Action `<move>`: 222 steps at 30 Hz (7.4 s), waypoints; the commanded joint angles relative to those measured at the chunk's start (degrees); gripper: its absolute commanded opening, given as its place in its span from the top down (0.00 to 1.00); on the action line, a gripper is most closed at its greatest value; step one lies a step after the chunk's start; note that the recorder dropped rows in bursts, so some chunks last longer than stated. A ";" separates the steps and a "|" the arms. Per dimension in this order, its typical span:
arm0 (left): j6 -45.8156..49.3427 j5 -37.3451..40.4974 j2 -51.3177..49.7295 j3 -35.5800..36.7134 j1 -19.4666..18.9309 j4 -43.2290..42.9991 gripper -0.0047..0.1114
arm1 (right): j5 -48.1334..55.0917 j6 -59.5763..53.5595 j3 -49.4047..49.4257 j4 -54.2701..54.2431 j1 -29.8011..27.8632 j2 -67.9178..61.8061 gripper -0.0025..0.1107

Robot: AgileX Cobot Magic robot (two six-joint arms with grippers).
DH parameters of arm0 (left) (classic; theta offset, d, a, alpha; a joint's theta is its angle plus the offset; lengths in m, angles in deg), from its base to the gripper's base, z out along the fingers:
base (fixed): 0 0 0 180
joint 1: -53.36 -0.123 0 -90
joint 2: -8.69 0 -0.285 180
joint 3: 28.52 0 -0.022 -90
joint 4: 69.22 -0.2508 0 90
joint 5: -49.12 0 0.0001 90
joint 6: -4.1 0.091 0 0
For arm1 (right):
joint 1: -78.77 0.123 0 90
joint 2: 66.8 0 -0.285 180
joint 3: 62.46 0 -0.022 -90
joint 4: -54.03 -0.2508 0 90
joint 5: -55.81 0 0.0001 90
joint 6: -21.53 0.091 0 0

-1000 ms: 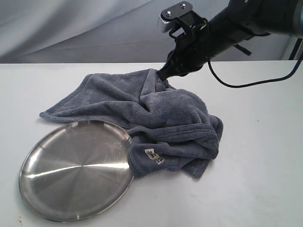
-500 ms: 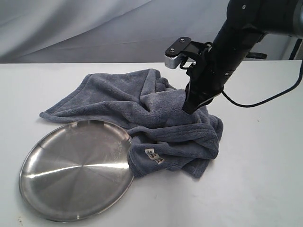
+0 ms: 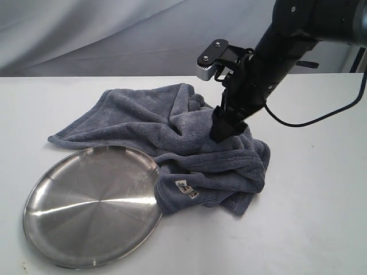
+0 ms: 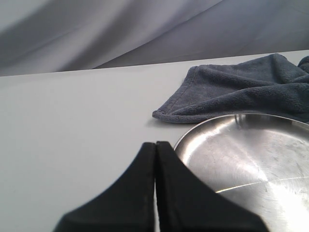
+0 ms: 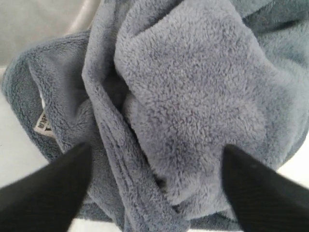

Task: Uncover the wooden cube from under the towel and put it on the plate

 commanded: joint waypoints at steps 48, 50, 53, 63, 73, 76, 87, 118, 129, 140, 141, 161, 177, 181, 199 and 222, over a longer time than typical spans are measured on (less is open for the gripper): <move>0.04 -0.78 0.18 0.29 -0.06 0.30 0.95 | -5.99 6.25 0.08 1.64 1.89 -1.85 0.98; 0.04 -0.78 0.18 0.29 -0.06 0.30 0.95 | -4.72 6.25 0.08 1.50 1.89 -0.97 0.98; 0.04 -0.78 0.18 0.29 -0.06 0.30 0.95 | -2.30 6.25 0.08 0.74 1.89 0.41 0.98; 0.04 -0.78 0.18 0.29 -0.06 0.30 0.95 | 2.87 6.25 0.08 0.07 1.89 6.07 0.98; 0.04 -0.78 0.18 0.29 -0.06 0.30 0.95 | 5.98 6.54 0.08 0.23 1.89 13.27 0.98; 0.04 -0.78 0.18 0.29 -0.06 0.30 0.95 | 5.74 6.54 0.08 0.23 1.89 14.38 0.98; 0.04 -0.78 0.18 0.29 -0.06 0.30 0.95 | 2.81 6.54 0.08 0.56 1.89 17.91 0.98; 0.04 -0.78 0.18 0.29 -0.06 0.30 0.95 | -24.89 6.49 0.08 0.51 1.89 32.94 0.98; 0.04 -0.78 0.18 0.29 -0.06 0.30 0.95 | -18.40 6.55 0.08 8.07 1.79 40.26 0.98; 0.04 -0.78 0.18 0.29 -0.06 0.30 0.95 | 10.27 6.55 0.50 7.86 1.79 44.10 0.98; 0.04 -0.78 0.18 0.29 -0.06 0.30 0.95 | 11.30 6.55 0.56 8.03 1.79 44.10 0.98; 0.04 -0.78 0.18 0.29 -0.06 0.30 0.95 | 11.50 15.04 8.11 16.12 1.79 44.86 0.98; 0.04 -0.78 0.18 0.29 -0.06 0.30 0.95 | 1.48 15.28 8.11 13.15 1.79 56.93 0.98; 0.04 -0.78 0.18 0.29 -0.06 0.30 0.95 | 1.48 15.28 8.11 13.15 1.79 56.80 0.98; 0.04 -0.78 0.18 0.29 -0.06 0.30 0.95 | 2.90 15.71 18.84 3.08 1.79 56.80 0.98; 0.04 -0.78 0.18 0.29 -0.06 0.30 0.95 | -15.87 16.18 47.02 -2.55 1.89 36.47 0.98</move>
